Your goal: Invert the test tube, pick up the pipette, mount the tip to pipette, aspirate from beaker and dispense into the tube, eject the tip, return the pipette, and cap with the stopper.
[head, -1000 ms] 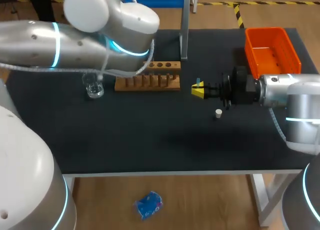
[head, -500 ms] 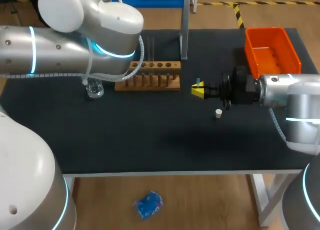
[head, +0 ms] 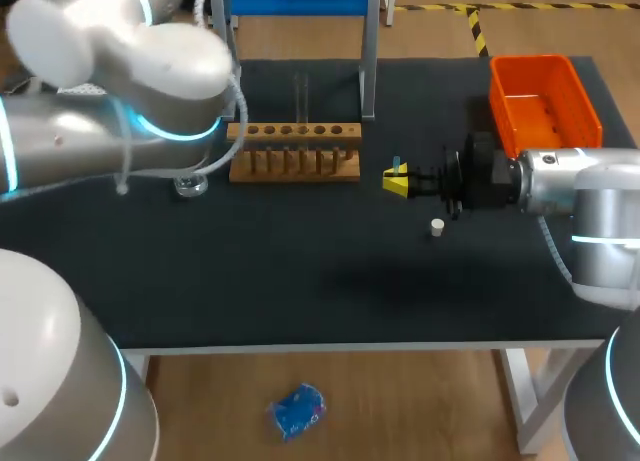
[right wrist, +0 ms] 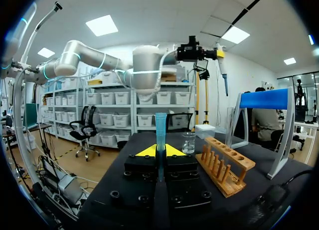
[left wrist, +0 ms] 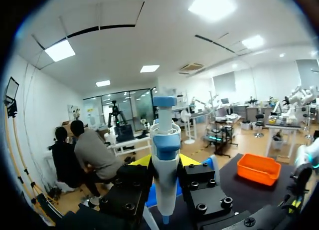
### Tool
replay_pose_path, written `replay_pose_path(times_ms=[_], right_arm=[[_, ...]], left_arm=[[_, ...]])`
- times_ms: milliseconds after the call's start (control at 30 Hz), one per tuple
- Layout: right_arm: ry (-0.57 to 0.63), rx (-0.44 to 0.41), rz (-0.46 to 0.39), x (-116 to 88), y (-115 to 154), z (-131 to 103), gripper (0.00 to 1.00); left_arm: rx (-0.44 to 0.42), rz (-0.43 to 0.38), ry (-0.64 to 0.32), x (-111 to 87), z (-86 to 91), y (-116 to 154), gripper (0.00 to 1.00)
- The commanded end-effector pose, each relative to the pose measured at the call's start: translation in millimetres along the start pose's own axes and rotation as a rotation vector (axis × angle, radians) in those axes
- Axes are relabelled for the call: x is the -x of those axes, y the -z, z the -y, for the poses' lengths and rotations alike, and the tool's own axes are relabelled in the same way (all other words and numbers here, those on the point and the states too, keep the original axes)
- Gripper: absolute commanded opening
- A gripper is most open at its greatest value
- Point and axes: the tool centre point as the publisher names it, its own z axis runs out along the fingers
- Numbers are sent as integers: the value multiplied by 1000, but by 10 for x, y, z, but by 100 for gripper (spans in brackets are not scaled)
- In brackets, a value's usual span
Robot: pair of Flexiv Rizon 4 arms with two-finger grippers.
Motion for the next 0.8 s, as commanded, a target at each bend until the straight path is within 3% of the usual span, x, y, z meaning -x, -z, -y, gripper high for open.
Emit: replay_pose_path(times_ms=[33,67,767,800], right_arm=[[0,-2,1,-5,1,-5,0],[0,-2,1,-5,1,-5,0],[0,-2,1,-5,1,-5,0],[0,-2,1,-5,1,-5,0]], left_arm=[[-23,-431,14,-12,55,620,0],[-16,-461,0,-36,75,696,0],[-11,-453,-11,-29,82,725,0],[-24,-486,-13,-71,79,732,0]])
